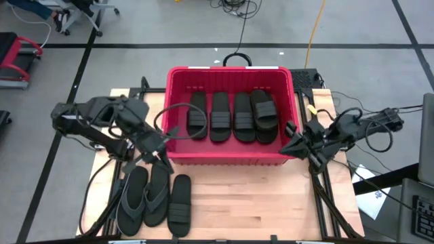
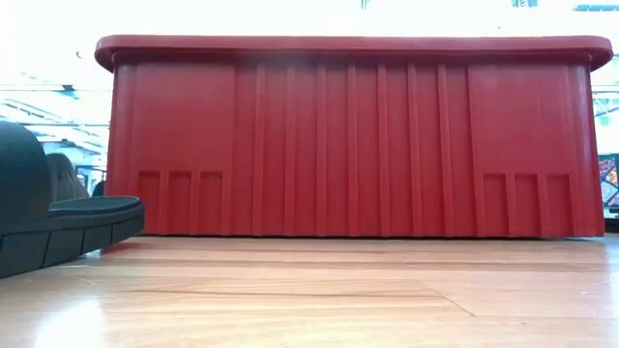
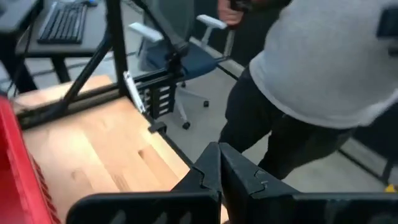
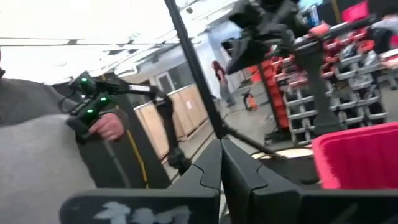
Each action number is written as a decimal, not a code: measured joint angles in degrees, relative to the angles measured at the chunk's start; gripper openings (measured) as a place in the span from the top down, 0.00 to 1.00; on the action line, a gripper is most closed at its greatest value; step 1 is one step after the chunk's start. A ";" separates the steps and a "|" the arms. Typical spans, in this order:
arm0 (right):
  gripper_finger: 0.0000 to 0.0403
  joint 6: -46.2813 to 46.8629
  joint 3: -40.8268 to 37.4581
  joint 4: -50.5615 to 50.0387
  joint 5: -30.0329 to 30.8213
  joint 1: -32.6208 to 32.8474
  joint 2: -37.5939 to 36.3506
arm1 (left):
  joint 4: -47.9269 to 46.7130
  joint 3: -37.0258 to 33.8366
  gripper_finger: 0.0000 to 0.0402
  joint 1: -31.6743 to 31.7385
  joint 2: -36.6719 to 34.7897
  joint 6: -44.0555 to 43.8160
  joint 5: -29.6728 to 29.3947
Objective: Pick and place slides into bin
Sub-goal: Put the black slide into the red bin
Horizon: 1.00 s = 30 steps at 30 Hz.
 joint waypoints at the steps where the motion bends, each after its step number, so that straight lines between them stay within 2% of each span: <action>1: 1.00 -0.03 0.00 -0.03 0.05 0.83 0.14 | 2.20 -2.64 1.00 -0.85 -0.97 -2.01 -1.27; 7: 1.00 0.16 0.02 -4.86 -0.14 4.09 -1.17 | 12.21 -19.19 1.00 -5.96 -4.70 -16.54 -8.21; 13: 1.00 1.28 0.02 -10.64 -0.36 7.13 -5.15 | 25.55 -34.17 0.99 -12.19 -4.38 -33.99 -16.01; 16: 1.00 1.50 0.02 -13.82 -0.41 7.99 -7.18 | 30.15 -39.19 0.95 -13.29 -3.65 -36.89 -17.12; 21: 1.00 1.77 0.02 -19.83 -0.37 8.02 -10.78 | 33.25 -43.16 0.83 -16.51 -1.79 -39.34 -19.88; 30: 1.00 1.69 0.07 -24.51 -0.41 7.97 -12.87 | 32.27 -43.84 0.57 -20.90 3.17 -40.25 -21.22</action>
